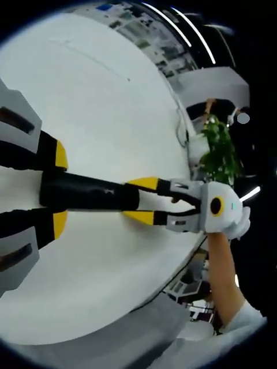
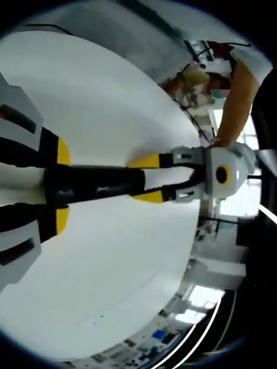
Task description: Press the specified remote control buttons in sequence, fully releasing each button before pressing the next.
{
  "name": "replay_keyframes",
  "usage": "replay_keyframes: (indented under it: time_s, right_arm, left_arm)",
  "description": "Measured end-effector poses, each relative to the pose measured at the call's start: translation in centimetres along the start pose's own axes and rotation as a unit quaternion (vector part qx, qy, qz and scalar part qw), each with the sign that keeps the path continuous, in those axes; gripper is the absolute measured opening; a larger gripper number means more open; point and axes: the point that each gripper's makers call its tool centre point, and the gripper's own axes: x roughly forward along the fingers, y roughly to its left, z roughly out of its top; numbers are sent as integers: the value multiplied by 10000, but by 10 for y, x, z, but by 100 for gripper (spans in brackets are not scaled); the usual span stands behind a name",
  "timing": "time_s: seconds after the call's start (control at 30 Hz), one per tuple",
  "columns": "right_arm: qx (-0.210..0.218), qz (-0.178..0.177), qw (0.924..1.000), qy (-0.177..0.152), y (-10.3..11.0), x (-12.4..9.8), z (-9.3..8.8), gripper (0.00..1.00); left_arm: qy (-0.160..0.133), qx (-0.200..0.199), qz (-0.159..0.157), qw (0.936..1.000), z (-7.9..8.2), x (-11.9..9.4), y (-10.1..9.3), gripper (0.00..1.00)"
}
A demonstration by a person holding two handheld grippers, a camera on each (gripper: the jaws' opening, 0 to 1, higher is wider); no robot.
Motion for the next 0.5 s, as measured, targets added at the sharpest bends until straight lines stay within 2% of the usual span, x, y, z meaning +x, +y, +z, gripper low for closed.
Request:
replay_keyframes:
  time_s: [0.5]
  right_arm:
    - [-150, -104, 9998, 66, 17, -23, 14, 19]
  left_arm:
    - [56, 215, 138, 9997, 21, -17, -17, 23]
